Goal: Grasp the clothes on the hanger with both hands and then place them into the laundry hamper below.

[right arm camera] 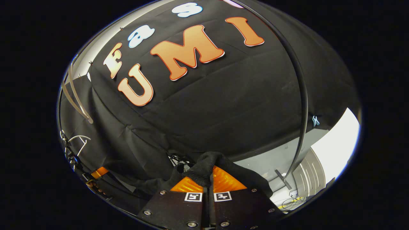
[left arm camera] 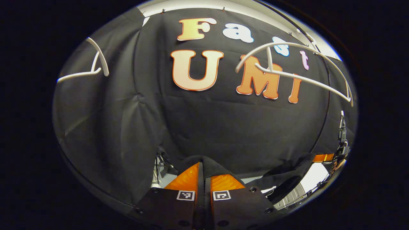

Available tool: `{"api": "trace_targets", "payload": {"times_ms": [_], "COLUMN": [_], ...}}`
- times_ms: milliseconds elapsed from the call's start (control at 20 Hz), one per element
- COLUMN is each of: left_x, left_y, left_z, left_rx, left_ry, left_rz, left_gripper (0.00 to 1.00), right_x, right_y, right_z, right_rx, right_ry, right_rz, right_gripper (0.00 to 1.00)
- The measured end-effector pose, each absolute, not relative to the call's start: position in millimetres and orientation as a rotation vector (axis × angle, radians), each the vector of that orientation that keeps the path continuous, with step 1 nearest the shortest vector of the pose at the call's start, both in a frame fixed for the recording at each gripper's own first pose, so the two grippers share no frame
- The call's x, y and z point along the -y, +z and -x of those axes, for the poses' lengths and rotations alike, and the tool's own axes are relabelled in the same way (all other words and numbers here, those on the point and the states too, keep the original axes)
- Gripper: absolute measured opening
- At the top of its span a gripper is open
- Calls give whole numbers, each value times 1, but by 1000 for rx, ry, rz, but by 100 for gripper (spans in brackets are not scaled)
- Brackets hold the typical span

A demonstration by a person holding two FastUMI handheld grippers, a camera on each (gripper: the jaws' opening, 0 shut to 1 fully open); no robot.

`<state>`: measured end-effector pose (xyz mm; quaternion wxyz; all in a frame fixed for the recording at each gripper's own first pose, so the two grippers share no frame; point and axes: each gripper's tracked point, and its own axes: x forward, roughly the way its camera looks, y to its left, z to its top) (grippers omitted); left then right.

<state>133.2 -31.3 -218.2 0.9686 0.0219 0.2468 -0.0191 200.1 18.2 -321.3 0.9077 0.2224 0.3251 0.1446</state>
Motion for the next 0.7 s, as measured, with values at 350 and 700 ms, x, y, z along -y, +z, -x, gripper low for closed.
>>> {"api": "trace_targets", "payload": {"times_ms": [350, 700], "left_x": [62, 94], "left_y": [-257, -314], "left_z": [-122, -119], "left_rx": [-618, -745], "left_ry": [-107, -149], "left_rz": [-76, -98], "left_gripper": [6, 7], "right_x": [-31, -55], "right_y": [-356, -401], "right_z": [-166, -131], "right_rx": [-725, -821], "right_ry": [250, 227], "right_rz": [-478, -481], "right_gripper": [0, 0]}}
